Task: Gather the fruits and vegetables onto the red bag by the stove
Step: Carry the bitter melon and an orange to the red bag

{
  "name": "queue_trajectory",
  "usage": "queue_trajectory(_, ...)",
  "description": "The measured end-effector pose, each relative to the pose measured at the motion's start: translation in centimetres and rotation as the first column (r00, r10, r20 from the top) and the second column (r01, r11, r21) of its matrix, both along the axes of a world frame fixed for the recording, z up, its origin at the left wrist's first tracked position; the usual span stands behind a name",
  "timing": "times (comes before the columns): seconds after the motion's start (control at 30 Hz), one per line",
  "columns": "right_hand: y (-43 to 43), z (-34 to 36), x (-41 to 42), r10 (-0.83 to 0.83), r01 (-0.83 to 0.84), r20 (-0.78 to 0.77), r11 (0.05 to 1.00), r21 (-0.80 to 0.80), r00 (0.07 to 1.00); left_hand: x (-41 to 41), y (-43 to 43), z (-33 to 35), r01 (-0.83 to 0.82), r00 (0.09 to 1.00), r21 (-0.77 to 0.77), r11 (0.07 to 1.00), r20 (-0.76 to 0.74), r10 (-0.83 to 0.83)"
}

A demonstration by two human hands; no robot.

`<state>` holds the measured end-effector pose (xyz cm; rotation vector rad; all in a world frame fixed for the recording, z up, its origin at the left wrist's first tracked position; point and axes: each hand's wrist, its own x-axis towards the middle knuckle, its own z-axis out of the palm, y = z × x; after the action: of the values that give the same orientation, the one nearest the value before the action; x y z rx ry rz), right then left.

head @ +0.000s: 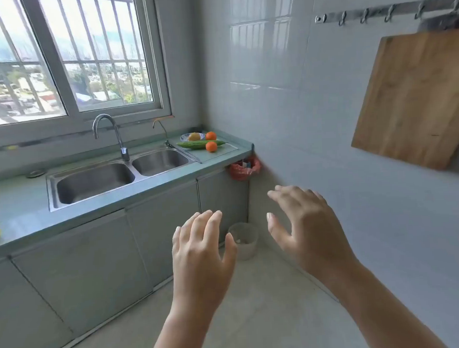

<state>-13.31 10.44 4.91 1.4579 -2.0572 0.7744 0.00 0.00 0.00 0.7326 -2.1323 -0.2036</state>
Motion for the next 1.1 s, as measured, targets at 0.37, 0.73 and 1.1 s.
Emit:
queue_trajectory(0.37, -13.8, -1.5, -15.1, 0.012, -0.010, 0.040, 0.999, -0.050, 0.999, -14.7, -13.7, 0.7, -0.066, 0.998, -0.033, 0.997, 0.011, 0.066)
queue_trajectory(0.73, -27.8, -4.9, -22.3, 0.021, -0.021, 0.115, 1.000, 0.000, 0.993, -21.3, -26.5, -2.5, -0.115, 0.992, -0.032, 0.993, 0.050, 0.117)
queue_trajectory(1.1, -50.2, -6.8, -26.0, 0.030, -0.050, 0.144, 0.989, 0.136, 0.989, -23.7, -48.2, -5.5, -0.129, 0.991, 0.068, 0.989, 0.052, 0.125)
